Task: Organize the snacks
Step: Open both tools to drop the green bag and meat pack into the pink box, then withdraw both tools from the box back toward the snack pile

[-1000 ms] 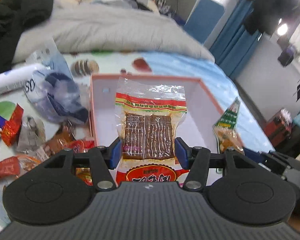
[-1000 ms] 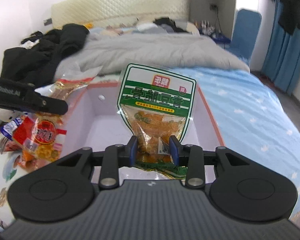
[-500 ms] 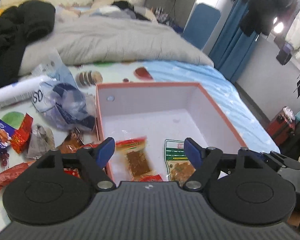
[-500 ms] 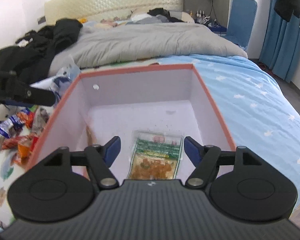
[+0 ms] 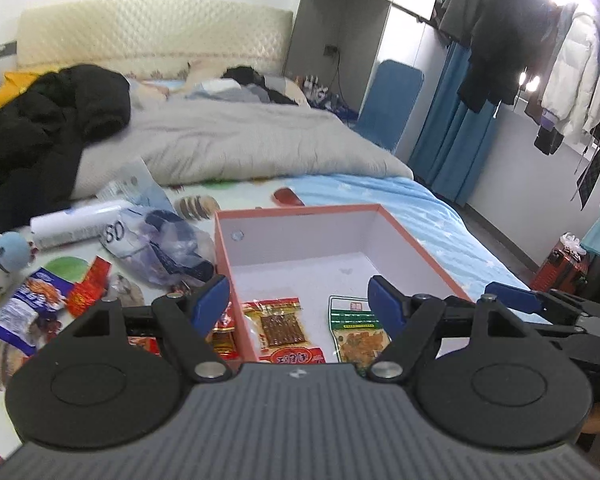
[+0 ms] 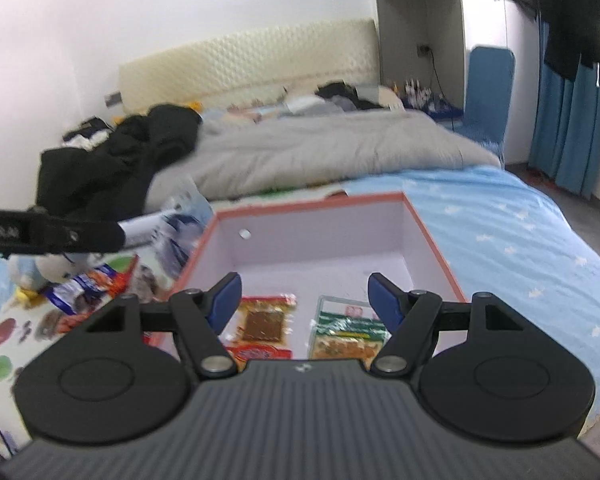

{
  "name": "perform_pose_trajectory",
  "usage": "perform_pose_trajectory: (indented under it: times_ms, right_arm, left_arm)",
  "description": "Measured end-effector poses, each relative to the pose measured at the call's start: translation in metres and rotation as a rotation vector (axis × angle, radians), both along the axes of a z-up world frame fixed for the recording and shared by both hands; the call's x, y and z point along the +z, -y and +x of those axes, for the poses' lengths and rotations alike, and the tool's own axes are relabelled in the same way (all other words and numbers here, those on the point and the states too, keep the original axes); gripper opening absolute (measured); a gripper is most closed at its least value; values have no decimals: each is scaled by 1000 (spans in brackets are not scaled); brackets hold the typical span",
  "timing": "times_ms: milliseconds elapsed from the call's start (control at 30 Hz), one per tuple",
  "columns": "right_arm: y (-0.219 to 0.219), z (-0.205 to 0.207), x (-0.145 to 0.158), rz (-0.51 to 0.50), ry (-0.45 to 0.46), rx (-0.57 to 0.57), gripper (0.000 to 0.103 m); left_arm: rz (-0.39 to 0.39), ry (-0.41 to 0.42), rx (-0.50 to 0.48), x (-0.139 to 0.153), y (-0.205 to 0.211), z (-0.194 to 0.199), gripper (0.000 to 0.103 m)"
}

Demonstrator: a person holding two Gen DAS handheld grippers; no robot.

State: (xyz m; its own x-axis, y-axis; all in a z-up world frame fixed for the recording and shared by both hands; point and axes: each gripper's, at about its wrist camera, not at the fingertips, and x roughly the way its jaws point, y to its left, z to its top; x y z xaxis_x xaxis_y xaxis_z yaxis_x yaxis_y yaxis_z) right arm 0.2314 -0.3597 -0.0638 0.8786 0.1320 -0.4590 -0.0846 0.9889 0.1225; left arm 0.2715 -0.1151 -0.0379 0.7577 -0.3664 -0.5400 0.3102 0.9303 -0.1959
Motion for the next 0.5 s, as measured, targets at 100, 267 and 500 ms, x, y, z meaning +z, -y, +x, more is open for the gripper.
perform_pose_trajectory:
  times_ms: [100, 267, 500]
  right_arm:
    - [-8, -15, 7, 15, 36, 17, 72]
    - [-24, -40, 11, 30, 72, 24, 72]
    - [-47, -80, 3, 81, 54, 46, 72]
  left_arm:
    - [-1, 26, 24, 5, -10, -18, 80]
    - [1, 24, 43, 3, -29, -48, 80]
    - [18, 4, 94, -7, -62, -100, 80]
